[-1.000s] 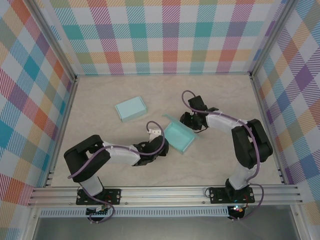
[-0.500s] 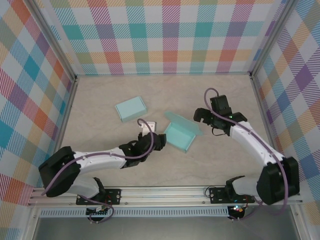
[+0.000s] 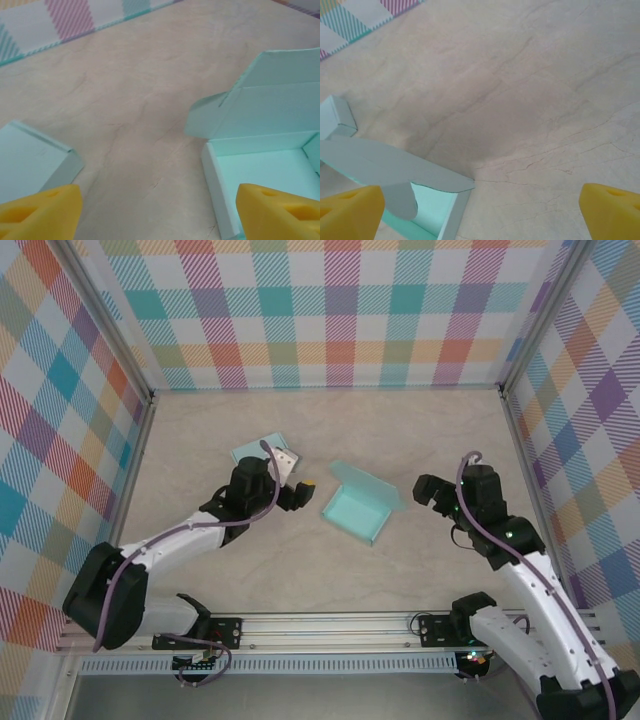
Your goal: Fold the paper box
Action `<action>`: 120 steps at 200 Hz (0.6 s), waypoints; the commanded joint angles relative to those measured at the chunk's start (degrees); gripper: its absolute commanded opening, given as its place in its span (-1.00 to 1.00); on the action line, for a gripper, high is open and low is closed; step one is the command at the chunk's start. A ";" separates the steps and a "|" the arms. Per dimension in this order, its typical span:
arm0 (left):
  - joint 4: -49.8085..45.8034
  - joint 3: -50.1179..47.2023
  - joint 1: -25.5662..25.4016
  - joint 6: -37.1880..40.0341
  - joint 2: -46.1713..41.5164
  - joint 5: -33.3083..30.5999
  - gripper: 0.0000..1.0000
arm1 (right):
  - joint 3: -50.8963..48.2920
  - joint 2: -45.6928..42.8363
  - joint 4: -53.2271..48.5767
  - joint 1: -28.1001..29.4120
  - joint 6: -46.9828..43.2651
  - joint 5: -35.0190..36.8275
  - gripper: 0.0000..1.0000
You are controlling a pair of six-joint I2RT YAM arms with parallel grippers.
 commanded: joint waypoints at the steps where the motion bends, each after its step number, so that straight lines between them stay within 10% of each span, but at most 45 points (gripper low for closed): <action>1: 2.07 4.33 1.01 9.98 4.00 11.33 0.63 | -1.75 -2.22 0.72 -0.52 -2.13 -3.34 0.99; 120: -1.63 18.98 4.27 23.20 24.86 26.10 0.43 | -11.18 -10.93 10.67 -1.08 -5.20 -5.18 1.00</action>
